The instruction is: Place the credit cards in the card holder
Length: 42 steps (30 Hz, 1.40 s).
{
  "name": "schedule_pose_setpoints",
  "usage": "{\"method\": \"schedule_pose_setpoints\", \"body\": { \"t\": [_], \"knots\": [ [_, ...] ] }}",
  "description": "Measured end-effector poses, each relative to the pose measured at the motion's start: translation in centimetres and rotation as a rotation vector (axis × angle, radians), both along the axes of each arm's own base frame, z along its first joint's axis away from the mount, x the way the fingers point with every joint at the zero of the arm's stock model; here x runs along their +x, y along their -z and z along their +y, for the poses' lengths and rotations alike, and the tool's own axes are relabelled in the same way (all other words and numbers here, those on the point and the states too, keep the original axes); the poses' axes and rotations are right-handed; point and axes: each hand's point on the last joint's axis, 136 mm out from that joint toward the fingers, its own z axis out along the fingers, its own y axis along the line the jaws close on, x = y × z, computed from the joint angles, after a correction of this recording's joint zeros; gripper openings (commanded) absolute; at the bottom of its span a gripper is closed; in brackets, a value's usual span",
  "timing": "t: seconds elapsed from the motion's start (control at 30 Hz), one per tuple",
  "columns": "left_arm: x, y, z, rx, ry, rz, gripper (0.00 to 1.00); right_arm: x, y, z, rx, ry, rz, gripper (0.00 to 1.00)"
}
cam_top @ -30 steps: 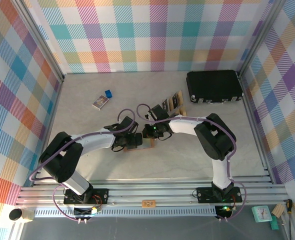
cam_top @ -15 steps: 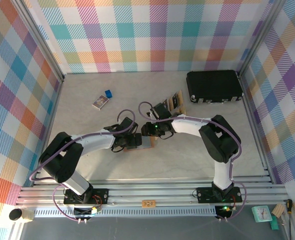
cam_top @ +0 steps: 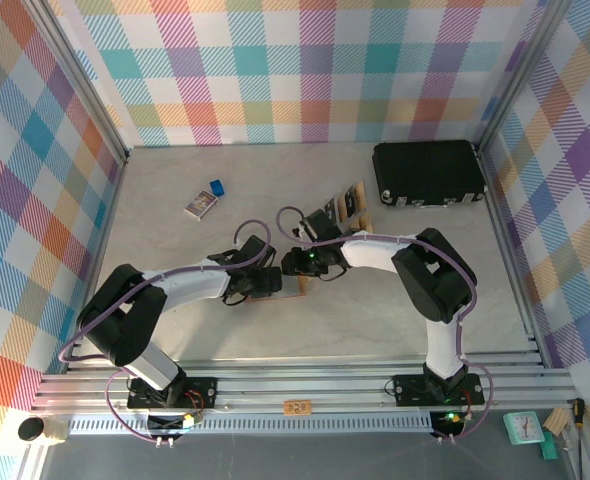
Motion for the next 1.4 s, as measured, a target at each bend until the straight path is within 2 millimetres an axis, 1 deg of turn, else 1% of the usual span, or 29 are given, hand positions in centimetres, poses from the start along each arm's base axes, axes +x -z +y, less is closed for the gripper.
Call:
{"method": "schedule_pose_setpoints", "body": {
  "t": [0.17, 0.23, 0.43, 0.57, 0.73, 0.9, 1.1, 1.2, 1.4],
  "knots": [
    [0.1, 0.0, 0.0, 0.001, -0.001, -0.005, 0.93, 0.0, 0.0, 0.1, 0.008, 0.001, 0.000, 0.39],
    [0.1, 0.0, 0.0, 0.001, -0.001, -0.006, 0.93, 0.0, 0.0, 0.2, 0.011, 0.003, 0.002, 0.38],
    [0.0, 0.0, 0.0, 0.002, 0.000, -0.007, 0.94, -0.1, 0.0, 0.4, 0.031, -0.001, 0.020, 0.31],
    [0.1, 0.0, 0.0, 0.000, 0.000, -0.008, 0.94, -0.3, 0.0, 0.6, 0.041, -0.006, 0.030, 0.25],
    [0.0, -0.2, -0.1, -0.005, 0.001, -0.009, 0.95, -0.5, 0.0, 0.6, 0.045, -0.010, 0.039, 0.26],
    [-0.2, -0.6, 0.0, -0.010, 0.002, -0.010, 0.96, -0.4, 0.0, 0.6, 0.043, -0.009, 0.039, 0.30],
    [-0.5, -2.0, 0.3, -0.017, 0.006, -0.023, 0.96, -0.4, -0.1, 0.2, 0.026, -0.009, 0.030, 0.30],
    [-0.5, -2.5, 0.3, -0.023, 0.006, -0.031, 0.96, -0.4, -0.2, -0.1, 0.006, -0.014, 0.018, 0.26],
    [-0.8, -2.3, 0.5, -0.015, 0.005, -0.021, 0.96, -0.2, -0.4, -0.4, -0.024, -0.033, -0.007, 0.08]
  ]
}}
